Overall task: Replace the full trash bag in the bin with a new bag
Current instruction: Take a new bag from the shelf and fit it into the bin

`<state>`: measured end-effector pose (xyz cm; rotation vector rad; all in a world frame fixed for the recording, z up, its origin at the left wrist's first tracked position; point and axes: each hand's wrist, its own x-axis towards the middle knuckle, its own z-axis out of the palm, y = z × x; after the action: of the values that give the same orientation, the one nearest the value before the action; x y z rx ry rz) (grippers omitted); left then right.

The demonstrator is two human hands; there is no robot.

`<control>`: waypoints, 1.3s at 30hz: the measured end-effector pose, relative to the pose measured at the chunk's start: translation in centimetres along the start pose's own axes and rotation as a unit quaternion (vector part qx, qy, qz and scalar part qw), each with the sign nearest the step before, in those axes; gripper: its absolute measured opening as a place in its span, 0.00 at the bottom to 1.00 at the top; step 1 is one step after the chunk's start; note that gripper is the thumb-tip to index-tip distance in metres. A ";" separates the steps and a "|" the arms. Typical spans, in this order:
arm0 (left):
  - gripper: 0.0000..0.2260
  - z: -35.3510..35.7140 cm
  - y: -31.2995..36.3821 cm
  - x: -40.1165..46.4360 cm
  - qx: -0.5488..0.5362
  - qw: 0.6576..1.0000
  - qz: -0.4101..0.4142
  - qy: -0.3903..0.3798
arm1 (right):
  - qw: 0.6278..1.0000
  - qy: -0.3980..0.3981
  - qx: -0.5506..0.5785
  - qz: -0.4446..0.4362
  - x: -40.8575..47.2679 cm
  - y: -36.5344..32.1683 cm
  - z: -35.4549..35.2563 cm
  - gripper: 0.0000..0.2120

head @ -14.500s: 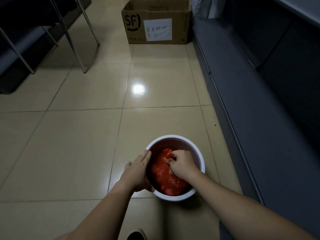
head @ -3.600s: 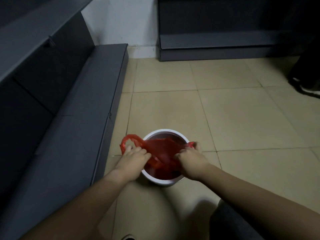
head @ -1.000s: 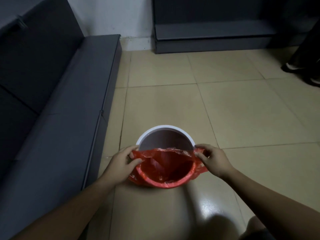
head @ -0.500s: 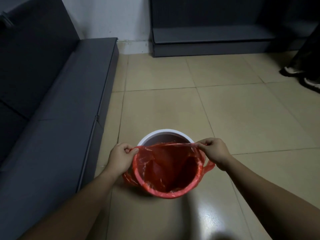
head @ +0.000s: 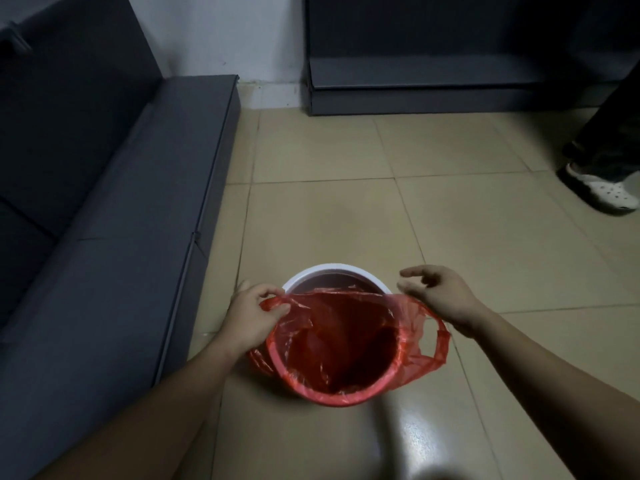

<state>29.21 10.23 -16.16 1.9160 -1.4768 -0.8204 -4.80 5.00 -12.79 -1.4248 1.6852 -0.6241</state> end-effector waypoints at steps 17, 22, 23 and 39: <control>0.06 1.7 -0.4 3.5 -0.112 0.992 -0.042 0.045 | 0.994 0.044 -0.067 -0.075 3.3 0.8 4.1 0.07; 0.06 1.8 -0.7 4.8 -0.195 0.971 -0.140 0.014 | 0.998 0.018 -0.040 -0.045 4.7 1.2 4.5 0.07; 0.07 1.8 -0.8 5.0 -0.208 0.964 -0.165 -0.002 | 0.999 0.008 -0.035 -0.034 4.8 1.3 4.6 0.07; 0.06 3.2 -0.4 6.2 -0.135 0.987 -0.087 0.002 | 0.996 -0.025 -0.078 -0.032 6.3 1.1 5.9 0.12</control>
<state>28.25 4.00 -19.33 1.8540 -1.1405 -1.0387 -0.63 -0.06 -18.51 -1.5965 1.6863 -0.4959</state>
